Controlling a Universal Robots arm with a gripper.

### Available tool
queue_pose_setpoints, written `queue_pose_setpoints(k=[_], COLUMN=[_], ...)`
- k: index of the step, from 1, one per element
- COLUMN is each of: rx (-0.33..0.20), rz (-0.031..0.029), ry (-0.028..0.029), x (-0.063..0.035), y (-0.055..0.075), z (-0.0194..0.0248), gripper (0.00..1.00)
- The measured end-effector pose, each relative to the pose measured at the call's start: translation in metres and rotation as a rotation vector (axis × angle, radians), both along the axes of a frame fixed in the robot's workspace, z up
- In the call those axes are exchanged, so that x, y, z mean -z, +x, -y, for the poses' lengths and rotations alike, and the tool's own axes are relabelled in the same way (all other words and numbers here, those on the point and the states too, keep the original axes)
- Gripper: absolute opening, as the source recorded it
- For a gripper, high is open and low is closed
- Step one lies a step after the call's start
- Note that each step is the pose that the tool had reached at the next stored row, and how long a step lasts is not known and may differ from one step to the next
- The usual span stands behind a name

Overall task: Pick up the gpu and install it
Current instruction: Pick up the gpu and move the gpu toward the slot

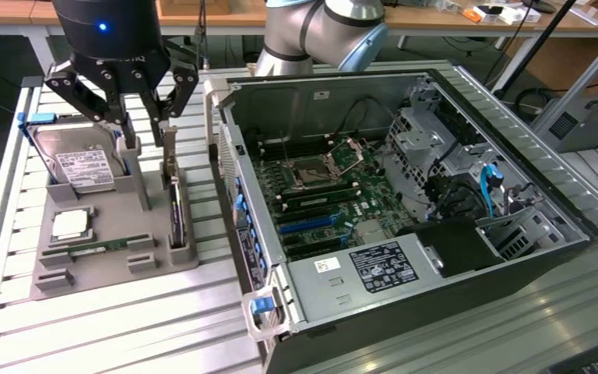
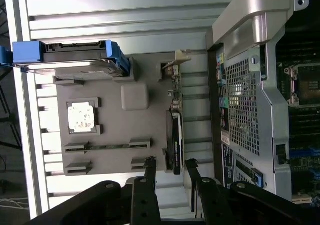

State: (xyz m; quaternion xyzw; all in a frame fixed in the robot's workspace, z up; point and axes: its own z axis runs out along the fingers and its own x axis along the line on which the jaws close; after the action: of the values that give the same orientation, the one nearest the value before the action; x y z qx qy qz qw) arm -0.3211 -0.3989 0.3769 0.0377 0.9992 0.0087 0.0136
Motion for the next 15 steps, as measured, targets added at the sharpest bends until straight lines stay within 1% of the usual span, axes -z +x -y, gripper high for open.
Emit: queue_pose_setpoints(k=[15], rx=[0.000], rz=[0.0000], ry=[0.0000], x=[0.0035], y=[0.0000], z=[0.0000], gripper=[0.36])
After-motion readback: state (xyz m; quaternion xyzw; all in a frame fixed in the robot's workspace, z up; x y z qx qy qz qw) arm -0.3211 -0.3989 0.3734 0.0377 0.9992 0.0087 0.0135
